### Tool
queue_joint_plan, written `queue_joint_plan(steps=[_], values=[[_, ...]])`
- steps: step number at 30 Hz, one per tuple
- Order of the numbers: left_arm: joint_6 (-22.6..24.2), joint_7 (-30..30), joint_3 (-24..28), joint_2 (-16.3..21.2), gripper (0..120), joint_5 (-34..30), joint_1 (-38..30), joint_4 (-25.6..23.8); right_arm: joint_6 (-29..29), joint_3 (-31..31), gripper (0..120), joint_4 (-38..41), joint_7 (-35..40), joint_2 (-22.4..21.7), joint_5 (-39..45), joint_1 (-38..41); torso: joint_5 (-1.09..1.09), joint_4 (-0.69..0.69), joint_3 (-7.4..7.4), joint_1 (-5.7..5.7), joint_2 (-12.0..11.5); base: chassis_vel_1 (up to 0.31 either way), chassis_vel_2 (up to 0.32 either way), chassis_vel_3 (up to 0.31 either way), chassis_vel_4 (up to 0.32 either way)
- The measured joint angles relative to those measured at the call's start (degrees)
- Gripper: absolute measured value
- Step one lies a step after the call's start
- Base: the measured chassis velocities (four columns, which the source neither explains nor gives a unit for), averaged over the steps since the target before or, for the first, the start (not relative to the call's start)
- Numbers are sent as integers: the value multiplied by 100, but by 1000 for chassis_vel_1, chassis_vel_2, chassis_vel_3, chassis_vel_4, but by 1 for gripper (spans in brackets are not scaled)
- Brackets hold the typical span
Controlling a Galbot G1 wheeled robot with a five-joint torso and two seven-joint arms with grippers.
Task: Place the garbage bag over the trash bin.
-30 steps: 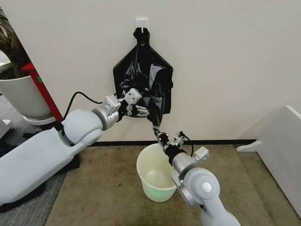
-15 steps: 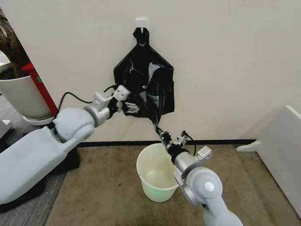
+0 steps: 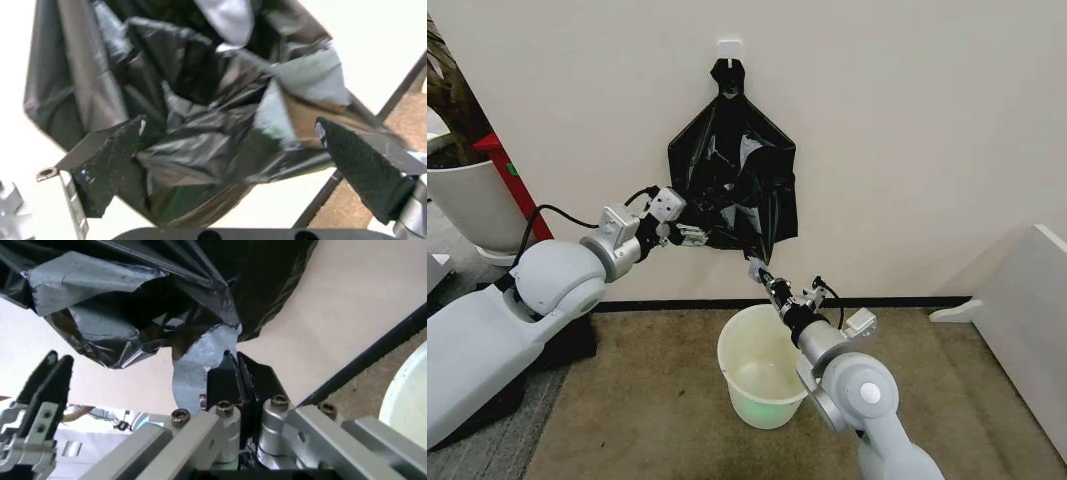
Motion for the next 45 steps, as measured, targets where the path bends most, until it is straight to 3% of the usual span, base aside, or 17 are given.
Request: queue_joint_plan(steps=[14, 31, 45], values=[[67, 63, 964, -592, 100, 704, -955, 666, -3, 36, 0, -2, -15, 23, -31, -30, 0, -1, 1, 0, 0, 0, 0, 0, 0], [-35, 401, 1468, -939, 98, 1546, -1377, 1211, -3, 120, 0, 21, -41, 38, -40, -104, 1, 0, 0, 0, -2, 0, 0, 0, 0], [167, 94, 1678, -1027, 49, 1503, -1475, 1258, -1, 229, 0, 140, -41, 7, -39, -186, -1, 0, 0, 0, -2, 0, 0, 0, 0]])
